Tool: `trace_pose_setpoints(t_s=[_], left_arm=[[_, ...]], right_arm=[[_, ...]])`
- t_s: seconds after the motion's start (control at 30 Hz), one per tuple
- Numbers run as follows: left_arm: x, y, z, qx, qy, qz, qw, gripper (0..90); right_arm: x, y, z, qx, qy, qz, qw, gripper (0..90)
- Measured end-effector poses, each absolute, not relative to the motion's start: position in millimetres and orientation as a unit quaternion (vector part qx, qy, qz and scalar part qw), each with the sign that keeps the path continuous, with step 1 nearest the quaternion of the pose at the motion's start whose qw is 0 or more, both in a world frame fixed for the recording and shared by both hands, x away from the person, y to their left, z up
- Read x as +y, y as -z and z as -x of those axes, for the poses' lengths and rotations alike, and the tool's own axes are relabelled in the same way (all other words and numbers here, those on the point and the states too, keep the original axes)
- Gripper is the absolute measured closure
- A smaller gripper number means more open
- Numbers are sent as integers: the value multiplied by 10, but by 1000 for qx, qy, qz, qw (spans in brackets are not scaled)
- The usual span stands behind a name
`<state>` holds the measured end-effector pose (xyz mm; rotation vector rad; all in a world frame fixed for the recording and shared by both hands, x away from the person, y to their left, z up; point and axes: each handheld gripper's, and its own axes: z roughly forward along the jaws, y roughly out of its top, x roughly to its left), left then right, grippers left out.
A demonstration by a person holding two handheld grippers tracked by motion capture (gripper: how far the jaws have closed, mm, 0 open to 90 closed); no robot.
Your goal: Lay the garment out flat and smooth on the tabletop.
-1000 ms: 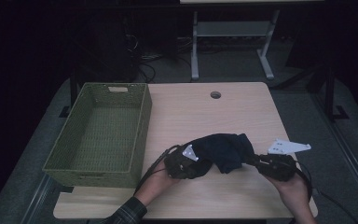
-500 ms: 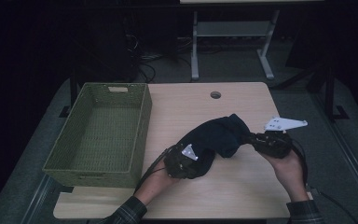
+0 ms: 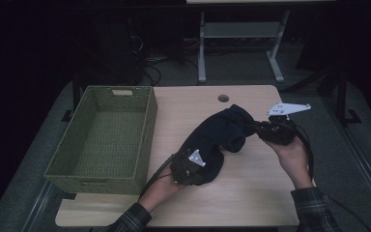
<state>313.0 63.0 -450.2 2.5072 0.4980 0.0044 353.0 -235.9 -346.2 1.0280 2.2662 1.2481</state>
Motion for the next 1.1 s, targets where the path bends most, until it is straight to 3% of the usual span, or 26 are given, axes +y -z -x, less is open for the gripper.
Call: trace_pose_setpoints(t_s=[0.67, 1.1], left_arm=[[633, 4493, -3139, 177, 4, -943, 282, 897], [633, 4493, -3137, 178, 4, -943, 282, 898]], right_arm=[[-2041, 3283, -4253, 806, -416, -378, 187, 798], [-1729, 3392, -4764, 816, -386, -388, 188, 797]])
